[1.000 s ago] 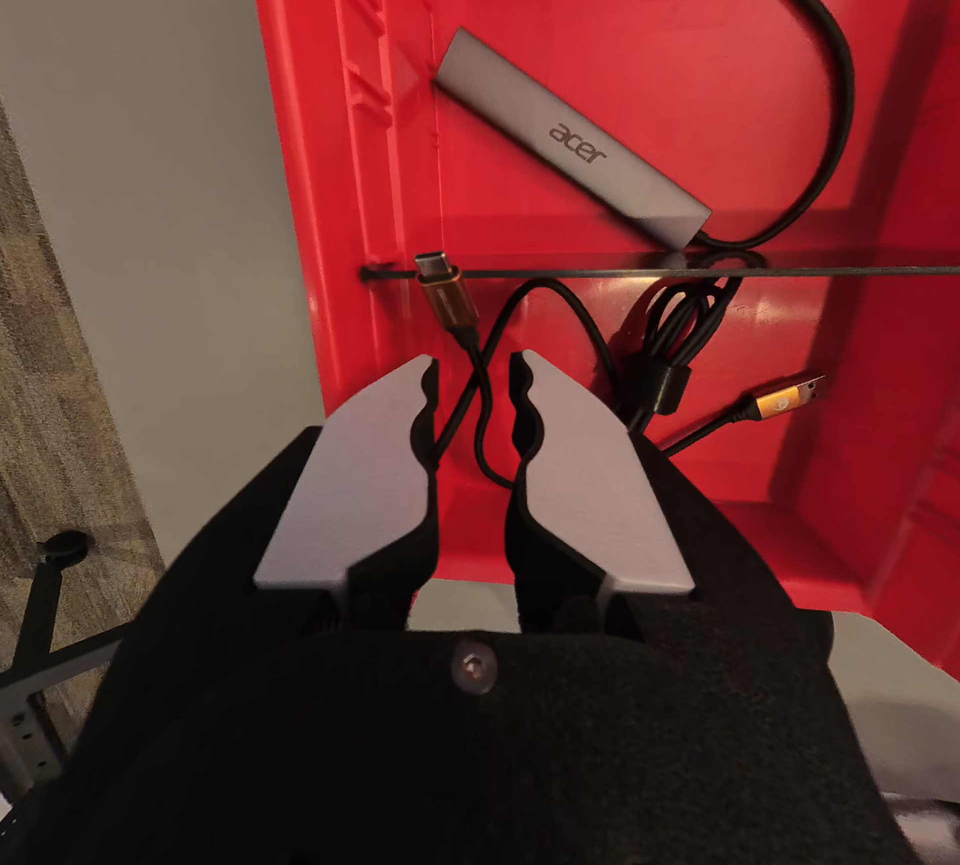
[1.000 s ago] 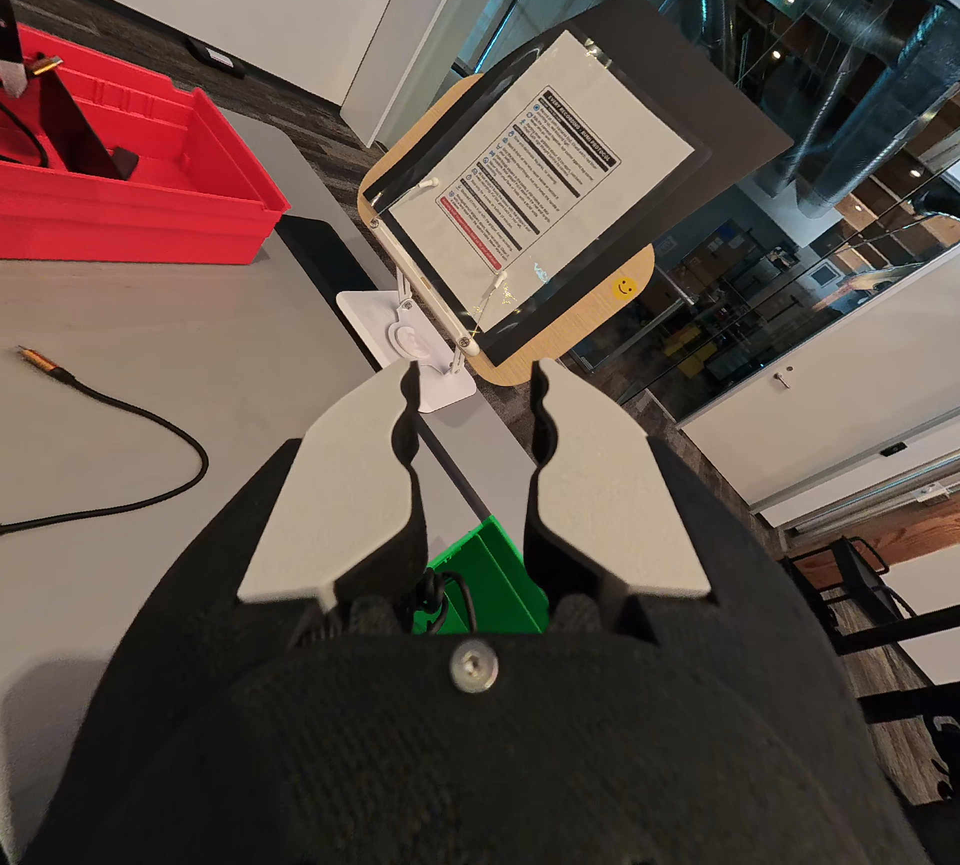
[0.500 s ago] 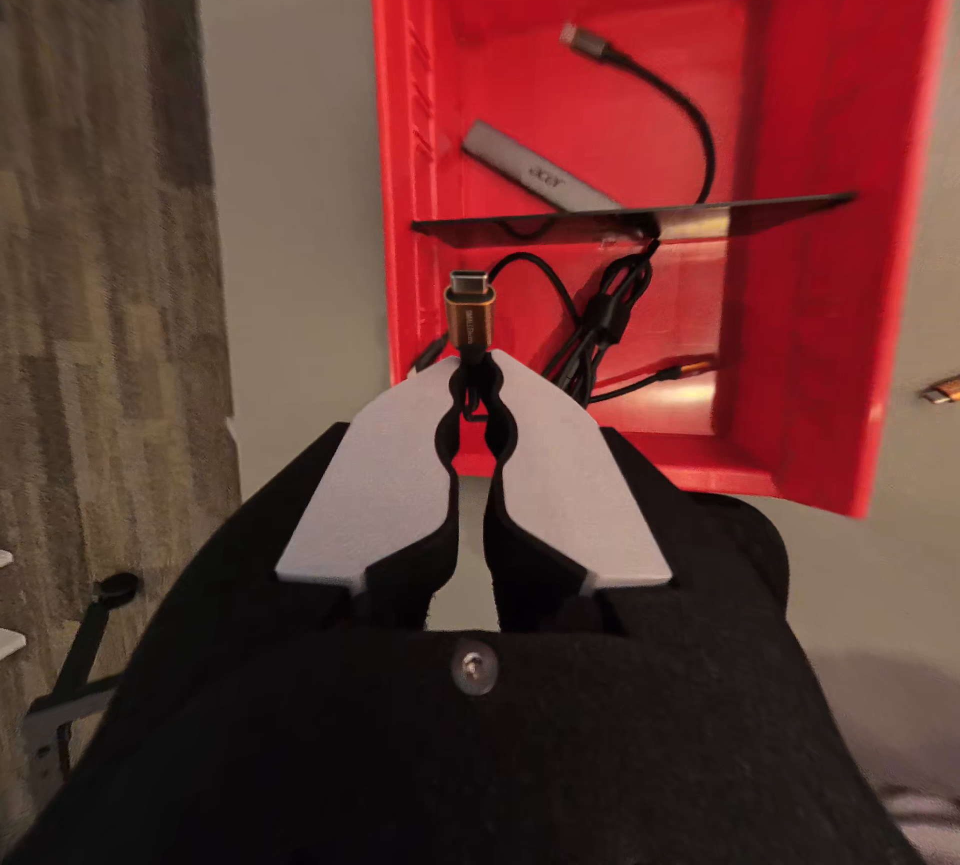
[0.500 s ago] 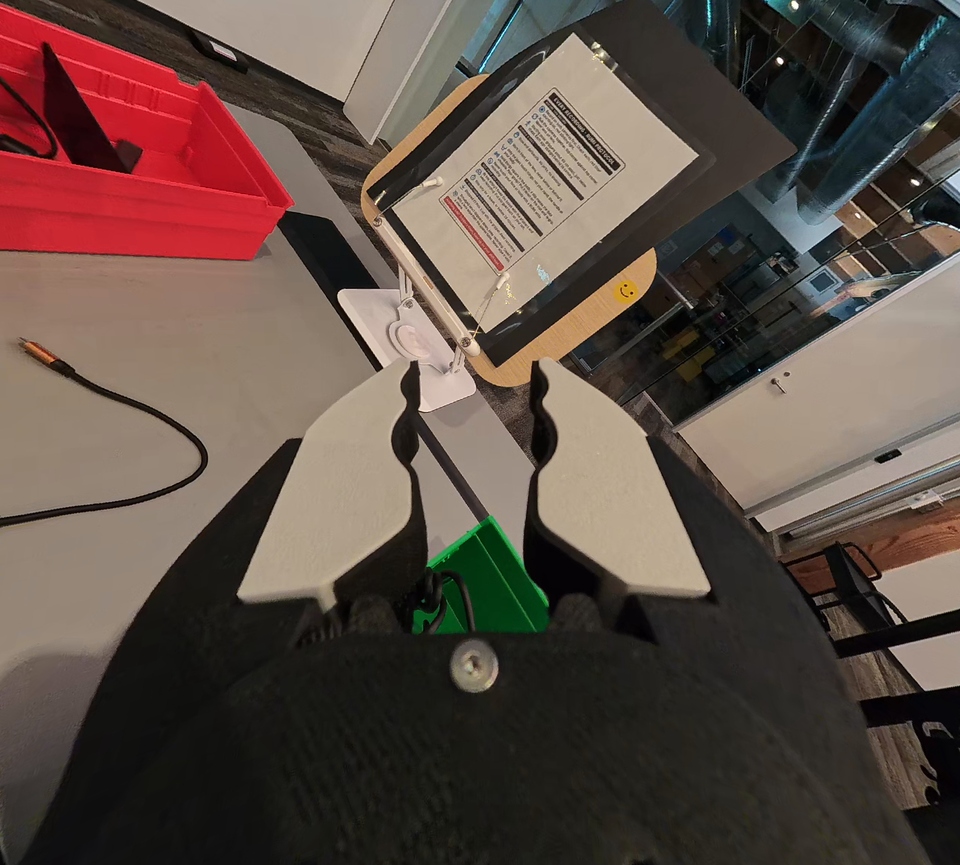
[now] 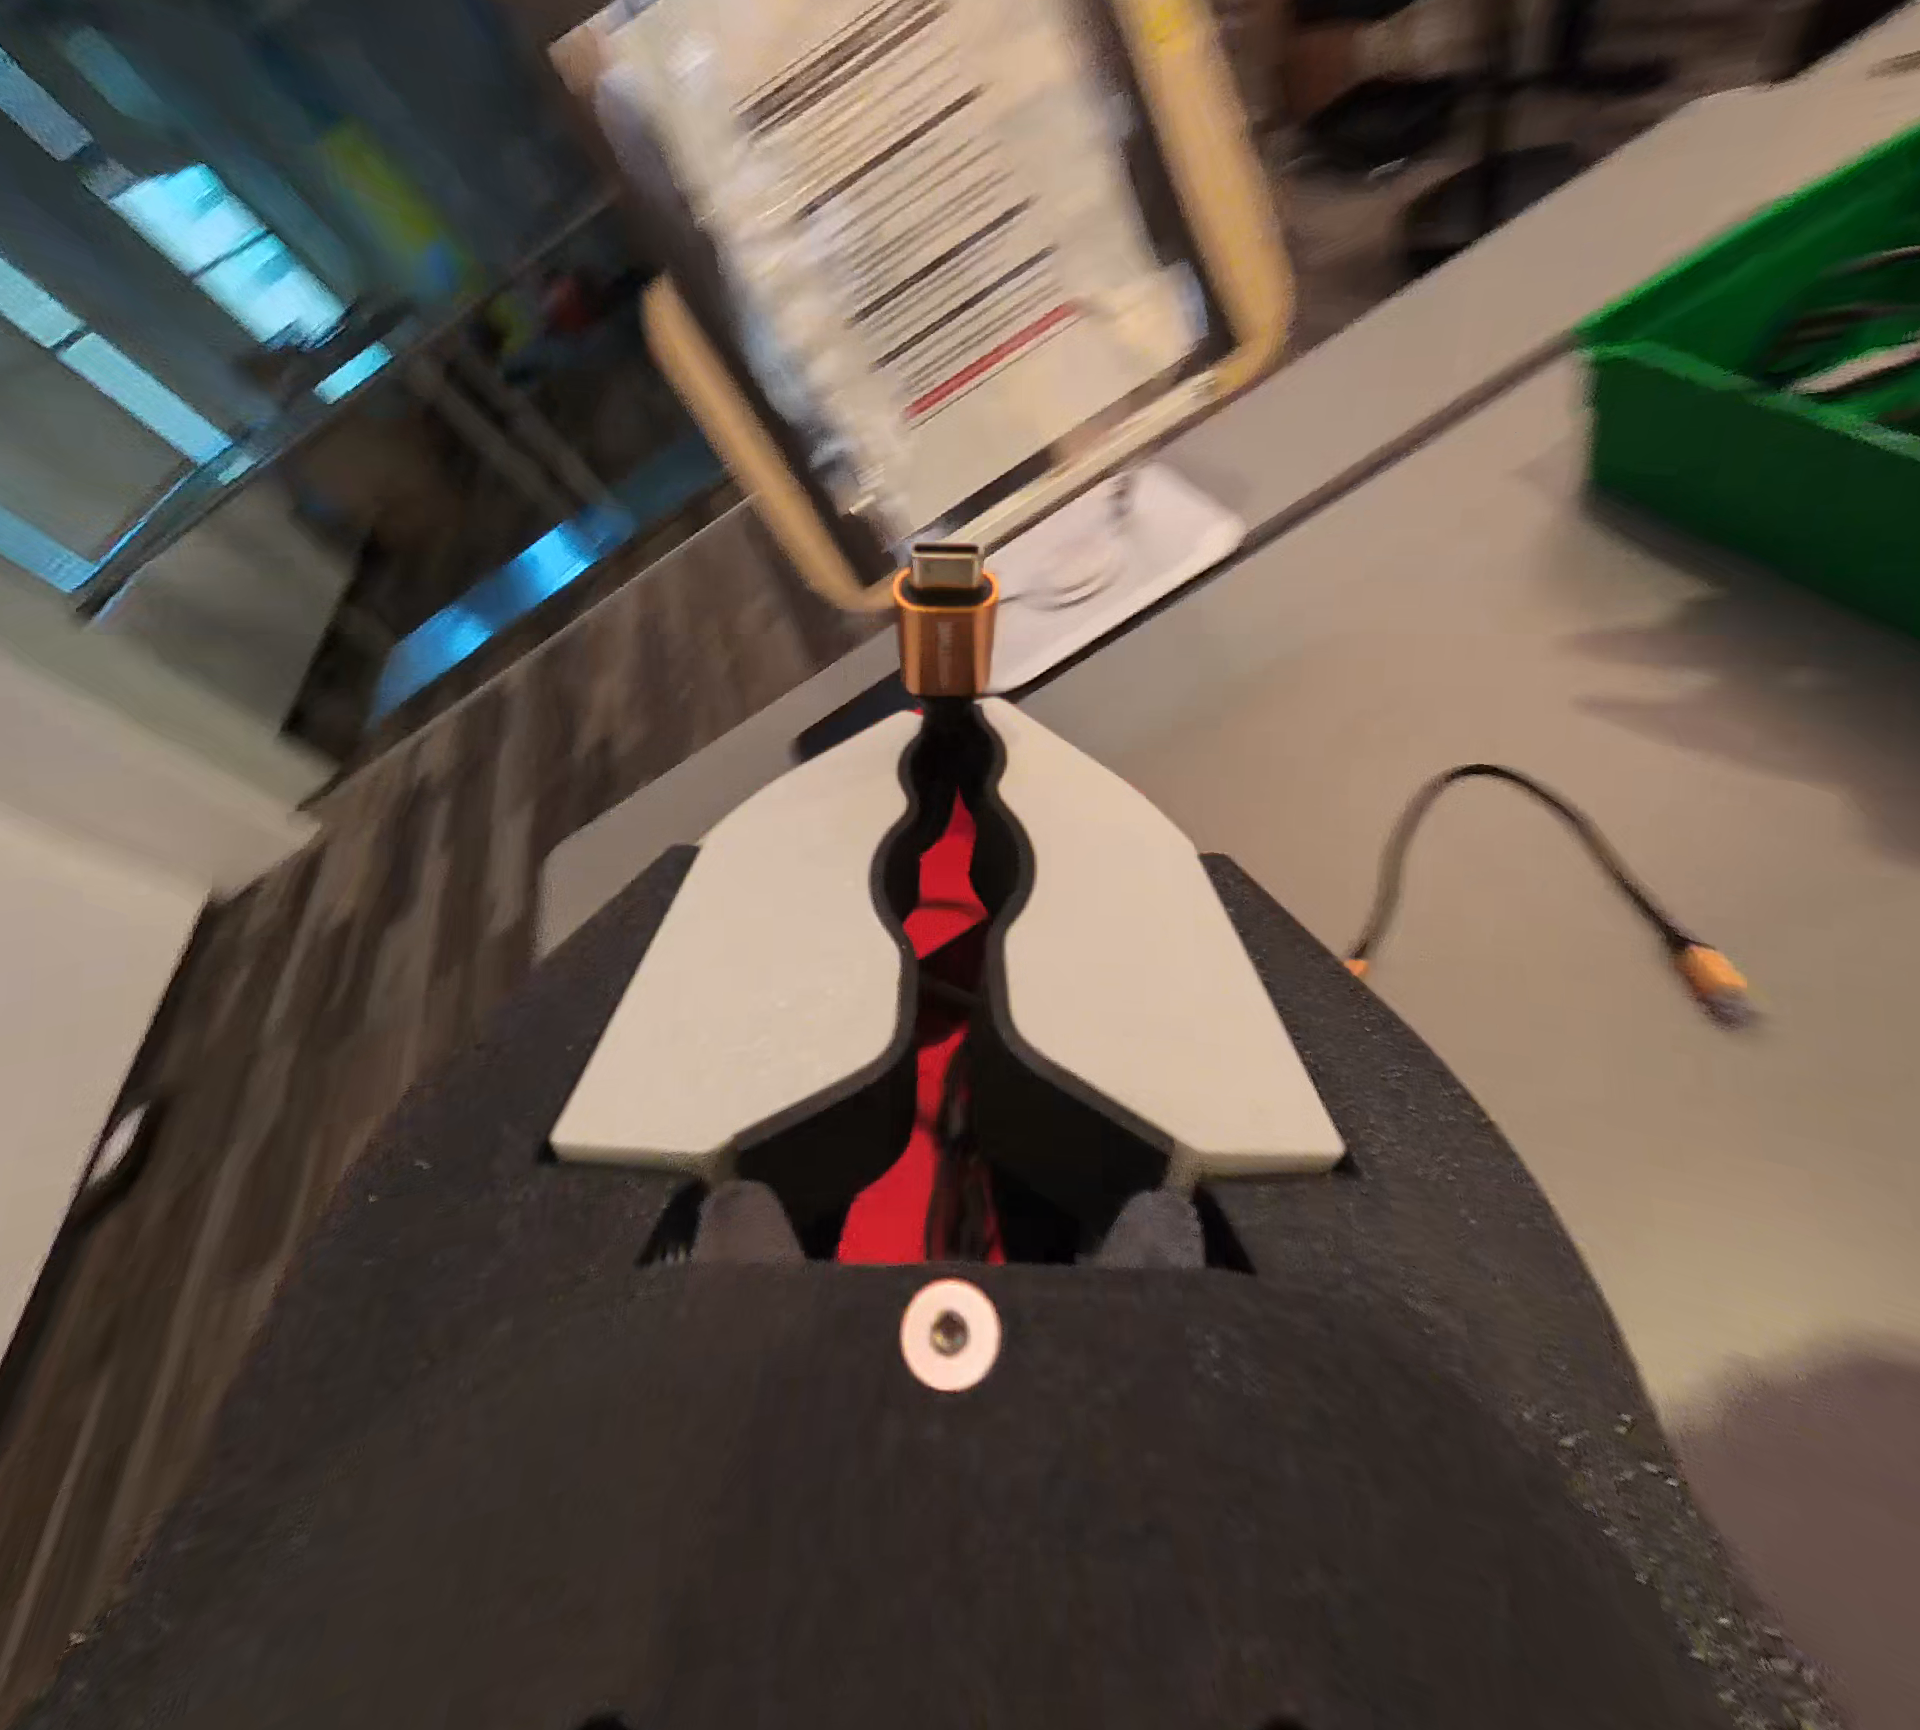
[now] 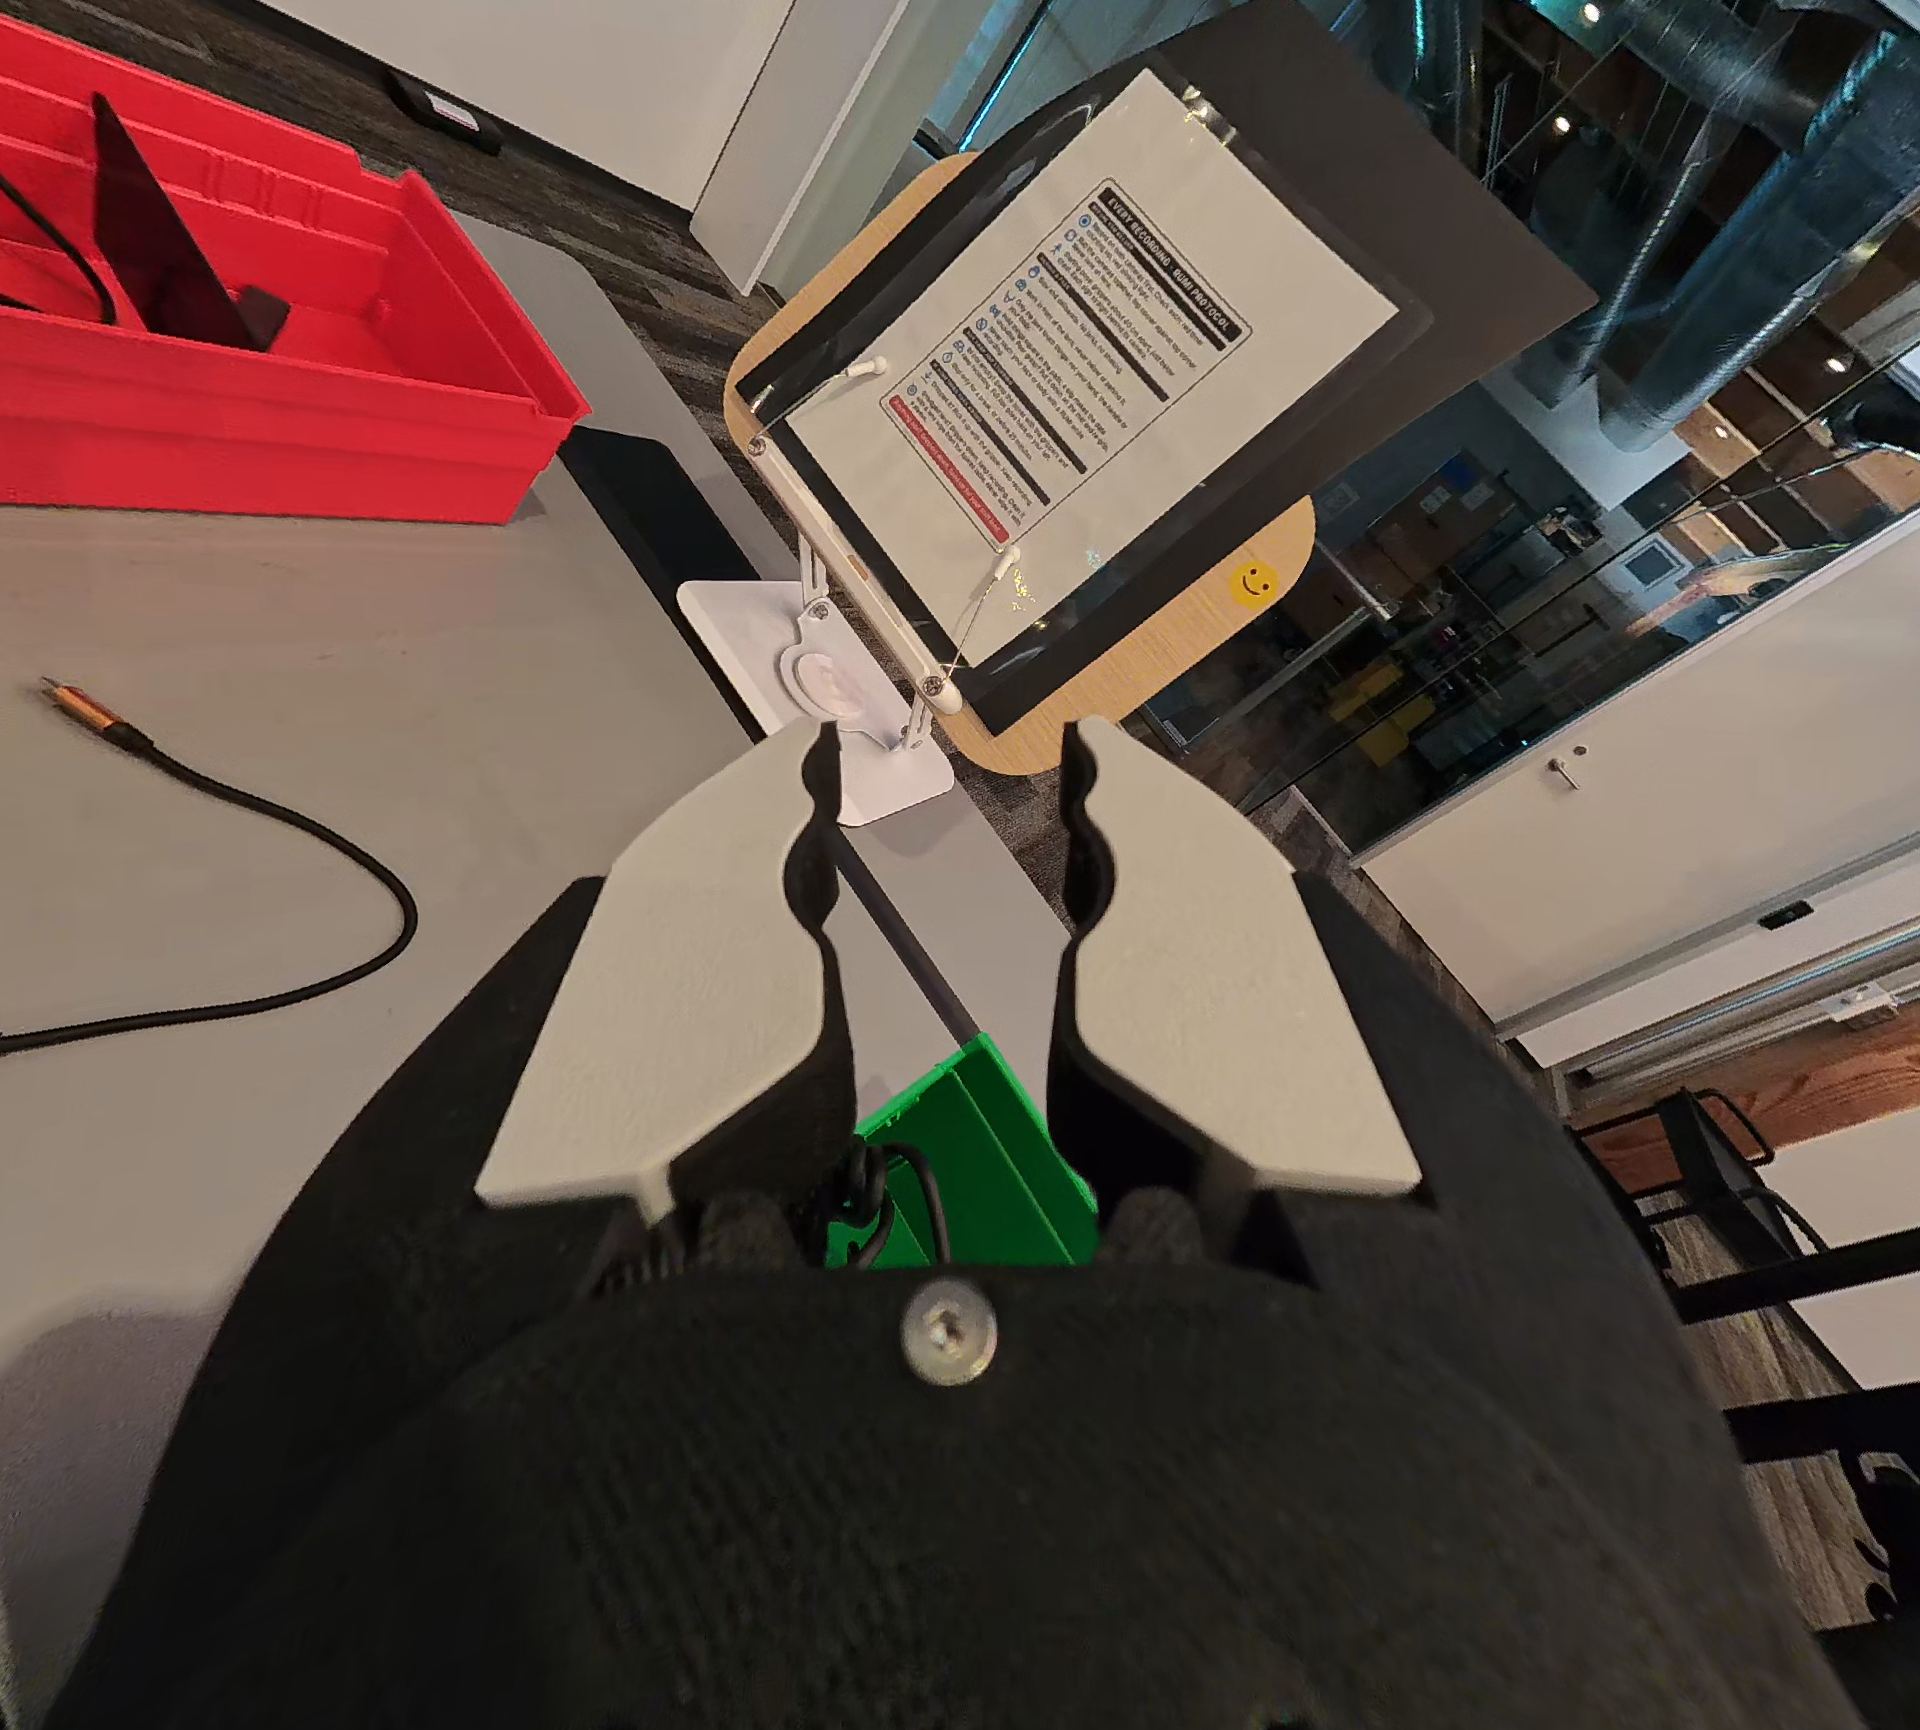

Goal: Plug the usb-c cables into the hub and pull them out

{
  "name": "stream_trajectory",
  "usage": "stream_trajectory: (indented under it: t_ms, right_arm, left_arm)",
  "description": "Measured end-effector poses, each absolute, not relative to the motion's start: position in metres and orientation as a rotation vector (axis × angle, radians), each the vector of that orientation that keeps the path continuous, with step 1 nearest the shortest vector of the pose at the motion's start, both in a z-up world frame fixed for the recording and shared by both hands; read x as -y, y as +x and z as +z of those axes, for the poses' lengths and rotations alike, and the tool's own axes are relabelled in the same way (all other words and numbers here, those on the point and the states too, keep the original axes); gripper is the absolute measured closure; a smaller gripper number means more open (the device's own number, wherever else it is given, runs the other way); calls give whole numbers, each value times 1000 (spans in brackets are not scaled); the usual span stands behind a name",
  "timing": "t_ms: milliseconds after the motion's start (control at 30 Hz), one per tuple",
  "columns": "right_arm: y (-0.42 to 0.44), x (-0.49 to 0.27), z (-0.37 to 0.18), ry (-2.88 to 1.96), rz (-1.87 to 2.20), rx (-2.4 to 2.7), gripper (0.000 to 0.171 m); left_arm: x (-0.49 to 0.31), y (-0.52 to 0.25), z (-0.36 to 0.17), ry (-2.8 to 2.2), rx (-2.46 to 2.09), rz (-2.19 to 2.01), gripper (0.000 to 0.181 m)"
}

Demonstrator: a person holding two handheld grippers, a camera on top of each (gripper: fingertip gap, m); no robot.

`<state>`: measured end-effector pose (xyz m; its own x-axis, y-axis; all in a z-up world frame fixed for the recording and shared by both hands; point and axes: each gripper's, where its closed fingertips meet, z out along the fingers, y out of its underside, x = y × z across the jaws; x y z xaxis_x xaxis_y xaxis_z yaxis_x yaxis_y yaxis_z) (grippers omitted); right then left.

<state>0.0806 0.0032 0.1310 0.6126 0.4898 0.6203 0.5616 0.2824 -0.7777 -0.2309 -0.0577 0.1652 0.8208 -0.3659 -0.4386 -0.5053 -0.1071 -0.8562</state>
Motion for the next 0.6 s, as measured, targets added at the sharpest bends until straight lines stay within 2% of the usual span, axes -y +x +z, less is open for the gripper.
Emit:
stream_trajectory:
  t_ms: [133,333,400,500,600]
  right_arm:
    - [81,-3,130,-1350,-59,993,130]
    - [80,-2,130,-1348,-54,998,130]
    - [79,-3,129,-1351,-57,1003,130]
    - [79,-4,128,-1359,-61,1008,130]
    - [78,-3,126,-1365,-66,1016,130]
  left_arm:
    - [84,-170,154,-1658,-956,-107,178]
    - [96,-151,160,-1598,-981,-67,178]
    - [110,-138,163,-1550,-1030,-170,178]
    - [121,-114,138,-1610,-1199,-289,178]
    - [103,-95,105,-1693,-1325,-208,178]
